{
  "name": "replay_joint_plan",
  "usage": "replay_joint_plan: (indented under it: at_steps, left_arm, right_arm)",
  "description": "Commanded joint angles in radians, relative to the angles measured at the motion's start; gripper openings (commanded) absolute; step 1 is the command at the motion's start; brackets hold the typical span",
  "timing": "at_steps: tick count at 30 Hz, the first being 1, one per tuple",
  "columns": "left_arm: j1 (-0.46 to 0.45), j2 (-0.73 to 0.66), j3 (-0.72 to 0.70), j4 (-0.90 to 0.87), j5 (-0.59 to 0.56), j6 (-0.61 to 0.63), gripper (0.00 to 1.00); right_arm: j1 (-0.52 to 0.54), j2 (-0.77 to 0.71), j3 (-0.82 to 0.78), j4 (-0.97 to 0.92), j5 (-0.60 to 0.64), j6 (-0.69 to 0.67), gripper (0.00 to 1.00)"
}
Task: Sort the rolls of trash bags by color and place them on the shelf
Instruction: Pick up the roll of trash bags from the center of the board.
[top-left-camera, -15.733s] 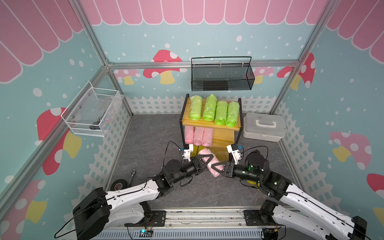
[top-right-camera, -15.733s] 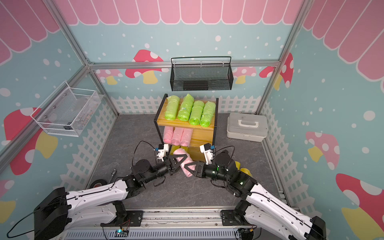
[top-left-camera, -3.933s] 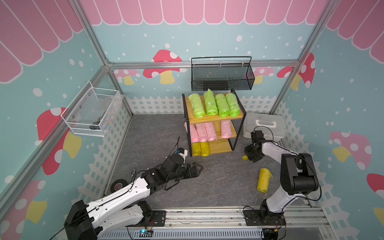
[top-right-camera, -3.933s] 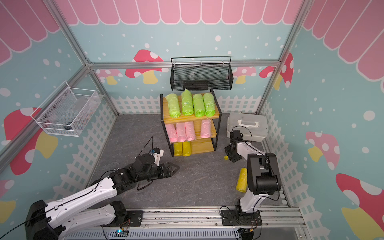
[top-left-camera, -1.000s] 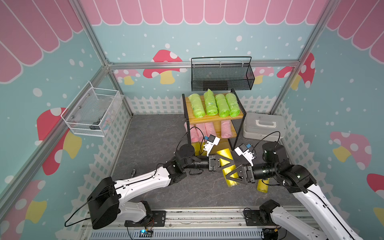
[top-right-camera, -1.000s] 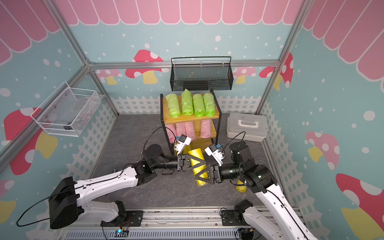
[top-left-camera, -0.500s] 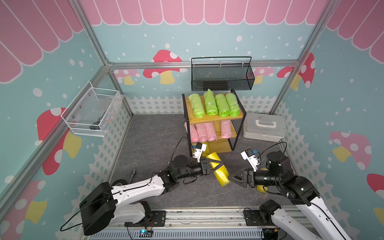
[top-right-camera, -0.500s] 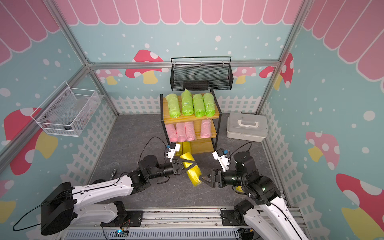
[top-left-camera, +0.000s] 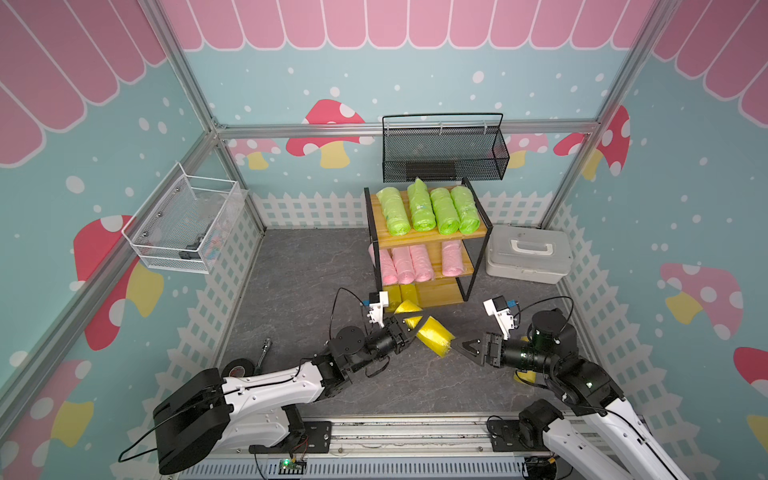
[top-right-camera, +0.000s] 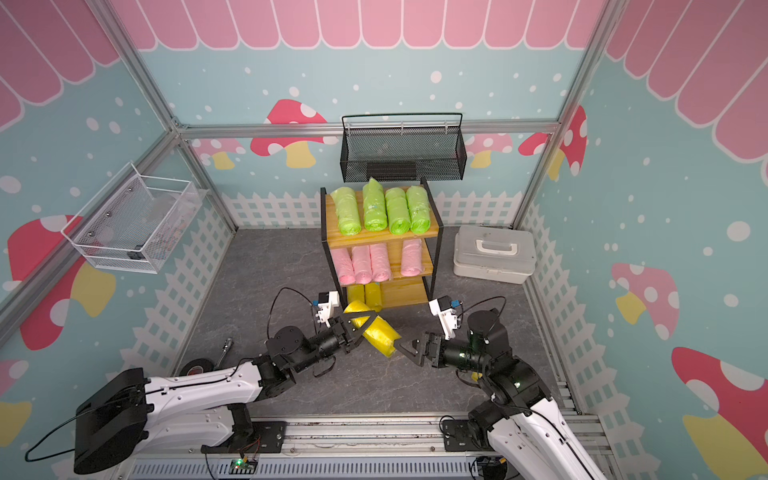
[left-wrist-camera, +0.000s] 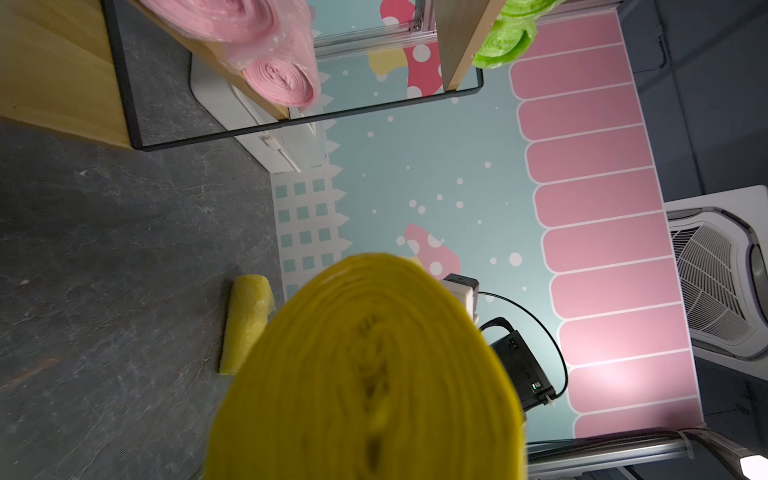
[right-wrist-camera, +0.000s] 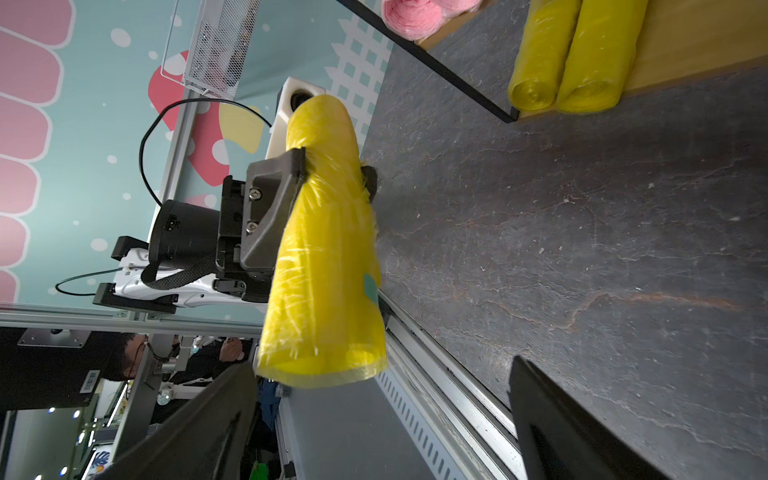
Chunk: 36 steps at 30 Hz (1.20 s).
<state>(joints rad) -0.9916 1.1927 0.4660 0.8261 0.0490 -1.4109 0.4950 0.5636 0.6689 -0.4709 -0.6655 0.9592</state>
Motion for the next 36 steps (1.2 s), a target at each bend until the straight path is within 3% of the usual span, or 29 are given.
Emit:
replay_joint_plan:
  at_steps: [1,7,12,20,23,26,36]
  left_arm:
    - [-0.012,0.015,0.019,0.090,-0.021,-0.023,0.00]
    - [-0.020,0.041,0.030,0.119,-0.025,-0.028,0.00]
    - [-0.022,0.056,0.020,0.142,-0.032,-0.037,0.00]
    - [-0.030,0.071,0.036,0.146,-0.037,-0.033,0.00]
    - [-0.032,0.084,0.041,0.152,-0.032,-0.033,0.00]
    - [-0.035,0.094,0.035,0.173,-0.031,-0.040,0.00]
    - [-0.038,0.097,0.043,0.168,-0.030,-0.034,0.00]
  right_arm:
    - [0.014,0.023,0.007,0.087,0.001,0.029,0.99]
    - [0.044,0.055,-0.017,0.180,0.034,0.087,0.97]
    - [0.081,0.054,-0.056,0.262,0.074,0.151,0.88]
    - [0.152,0.079,-0.051,0.290,0.146,0.164,0.86]
    - [0.174,0.098,-0.053,0.304,0.176,0.170,0.77]
    - [0.190,0.113,-0.059,0.322,0.200,0.177,0.62]
    - [0.218,0.152,-0.083,0.408,0.238,0.211,0.49]
